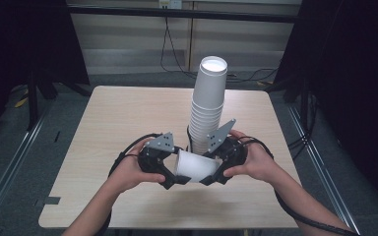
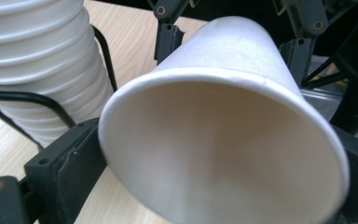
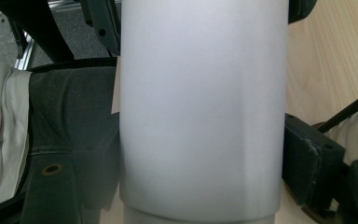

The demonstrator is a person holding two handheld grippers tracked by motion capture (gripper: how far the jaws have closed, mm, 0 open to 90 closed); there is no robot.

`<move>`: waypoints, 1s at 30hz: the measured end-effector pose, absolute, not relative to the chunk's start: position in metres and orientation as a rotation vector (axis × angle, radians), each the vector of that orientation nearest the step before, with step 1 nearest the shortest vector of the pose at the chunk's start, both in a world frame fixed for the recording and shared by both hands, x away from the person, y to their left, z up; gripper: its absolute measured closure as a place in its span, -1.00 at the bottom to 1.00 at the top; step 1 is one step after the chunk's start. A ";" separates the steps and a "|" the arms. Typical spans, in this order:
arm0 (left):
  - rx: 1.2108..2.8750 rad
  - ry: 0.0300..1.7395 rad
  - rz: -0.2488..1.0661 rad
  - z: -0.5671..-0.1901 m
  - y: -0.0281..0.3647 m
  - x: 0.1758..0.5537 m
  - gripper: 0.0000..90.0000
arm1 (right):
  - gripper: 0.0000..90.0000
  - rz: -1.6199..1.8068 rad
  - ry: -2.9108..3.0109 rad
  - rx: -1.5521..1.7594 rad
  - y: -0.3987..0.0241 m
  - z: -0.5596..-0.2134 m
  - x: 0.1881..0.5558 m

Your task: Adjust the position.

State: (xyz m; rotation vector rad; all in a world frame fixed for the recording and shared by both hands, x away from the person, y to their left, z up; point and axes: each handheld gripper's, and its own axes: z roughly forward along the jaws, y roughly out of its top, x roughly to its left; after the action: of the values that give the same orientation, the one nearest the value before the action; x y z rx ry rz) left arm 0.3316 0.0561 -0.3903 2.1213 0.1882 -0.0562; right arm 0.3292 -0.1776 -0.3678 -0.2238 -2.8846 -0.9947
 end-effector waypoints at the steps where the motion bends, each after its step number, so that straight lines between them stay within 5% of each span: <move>1: 2.120 0.188 -0.058 -0.391 0.056 0.332 -0.90 | -0.48 -1.005 -2.883 -0.227 -0.177 -0.367 0.329; 30: 2.188 0.196 -0.043 -0.378 0.057 0.328 -0.72 | -0.48 -1.054 -2.868 -0.231 -0.177 -0.379 0.330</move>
State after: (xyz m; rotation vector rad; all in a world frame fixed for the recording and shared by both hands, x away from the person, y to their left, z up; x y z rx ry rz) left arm 0.3281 0.0571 -0.3785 2.1880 0.1957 -0.0429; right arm 0.3301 -0.1775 -0.3792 -0.2308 -2.8682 -1.0543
